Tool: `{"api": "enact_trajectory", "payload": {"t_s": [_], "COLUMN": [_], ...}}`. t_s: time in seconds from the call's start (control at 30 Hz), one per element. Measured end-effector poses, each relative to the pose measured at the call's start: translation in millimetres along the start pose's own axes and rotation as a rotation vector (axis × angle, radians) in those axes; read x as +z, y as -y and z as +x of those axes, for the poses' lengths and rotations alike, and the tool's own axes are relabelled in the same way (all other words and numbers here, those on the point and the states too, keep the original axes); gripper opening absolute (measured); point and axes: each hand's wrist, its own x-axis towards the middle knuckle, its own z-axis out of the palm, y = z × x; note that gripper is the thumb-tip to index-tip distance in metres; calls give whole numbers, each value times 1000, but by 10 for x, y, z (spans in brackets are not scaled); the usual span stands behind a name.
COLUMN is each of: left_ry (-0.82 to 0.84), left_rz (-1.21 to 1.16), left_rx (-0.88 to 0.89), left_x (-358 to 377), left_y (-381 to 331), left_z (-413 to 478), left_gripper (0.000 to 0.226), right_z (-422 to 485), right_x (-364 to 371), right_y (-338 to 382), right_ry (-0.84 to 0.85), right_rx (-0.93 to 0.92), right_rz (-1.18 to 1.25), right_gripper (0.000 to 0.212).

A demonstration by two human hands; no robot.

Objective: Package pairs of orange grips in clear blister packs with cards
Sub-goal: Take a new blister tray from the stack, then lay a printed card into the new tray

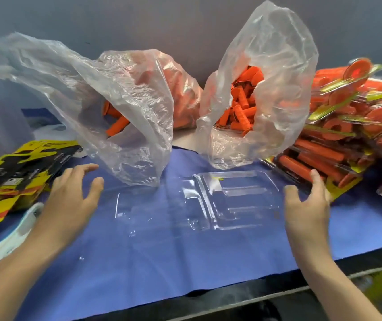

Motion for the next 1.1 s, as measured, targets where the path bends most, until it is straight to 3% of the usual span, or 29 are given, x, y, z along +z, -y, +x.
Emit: {"api": "enact_trajectory", "payload": {"t_s": [0.17, 0.33, 0.53, 0.9, 1.1], "left_ry": [93, 182, 291, 396, 469], "left_rz": [-45, -1, 119, 145, 143], "left_rx": [105, 285, 384, 377, 338], "left_x": [111, 279, 395, 461, 439], "left_y": [-141, -261, -263, -211, -262], "left_z": [-124, -209, -232, -210, -174], "left_gripper": [27, 29, 48, 38, 37], "right_z": [-202, -286, -320, -336, -272], "right_x": [589, 1165, 1395, 1338, 1260], "right_y": [351, 475, 476, 393, 373], "right_ry": [318, 598, 677, 859, 997], "right_rx": [-476, -694, -780, -847, -858], "right_rz": [-109, -430, -620, -638, -627], "right_gripper": [53, 50, 48, 40, 48]}}
